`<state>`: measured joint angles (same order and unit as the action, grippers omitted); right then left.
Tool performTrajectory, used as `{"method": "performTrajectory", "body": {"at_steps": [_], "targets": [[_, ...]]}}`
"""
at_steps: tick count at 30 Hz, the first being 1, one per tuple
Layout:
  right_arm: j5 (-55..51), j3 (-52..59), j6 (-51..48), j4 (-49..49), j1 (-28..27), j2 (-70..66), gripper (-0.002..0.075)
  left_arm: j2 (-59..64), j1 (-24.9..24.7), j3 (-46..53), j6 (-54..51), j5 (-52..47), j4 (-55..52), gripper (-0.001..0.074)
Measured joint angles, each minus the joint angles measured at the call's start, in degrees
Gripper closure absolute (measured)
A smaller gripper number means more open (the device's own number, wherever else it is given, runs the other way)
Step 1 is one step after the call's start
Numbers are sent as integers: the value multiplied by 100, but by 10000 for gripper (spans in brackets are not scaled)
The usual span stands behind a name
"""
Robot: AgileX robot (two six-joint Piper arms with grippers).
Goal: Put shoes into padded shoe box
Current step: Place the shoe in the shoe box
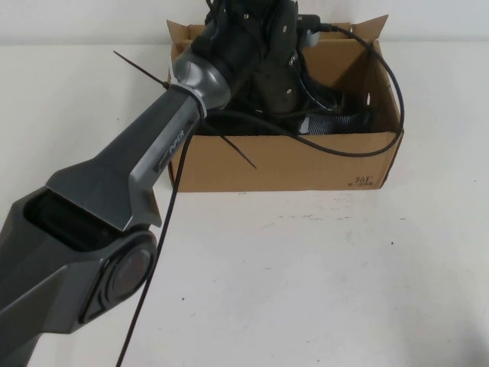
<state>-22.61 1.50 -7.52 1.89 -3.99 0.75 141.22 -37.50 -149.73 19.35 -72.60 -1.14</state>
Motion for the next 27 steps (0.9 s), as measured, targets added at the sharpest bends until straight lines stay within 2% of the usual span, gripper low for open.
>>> {"method": "performTrajectory", "body": {"at_steps": [11,13,15,20,22,23,27], "targets": [[0,0,0,0,0,0,733,41,0,0,-64,0,-100,722],[0,0,0,0,0,0,733,54,0,0,-189,0,-71,704],[0,0,0,0,0,0,733,54,0,-10,-372,0,-1,651],[0,0,0,0,0,0,733,54,8,-10,-536,22,114,401],[0,0,0,0,0,0,733,-10,8,-10,-546,22,73,330],[0,0,0,0,0,0,733,-72,8,-10,-546,22,52,303],[0,0,0,0,0,0,733,-426,8,-10,-546,22,-4,272]]}}
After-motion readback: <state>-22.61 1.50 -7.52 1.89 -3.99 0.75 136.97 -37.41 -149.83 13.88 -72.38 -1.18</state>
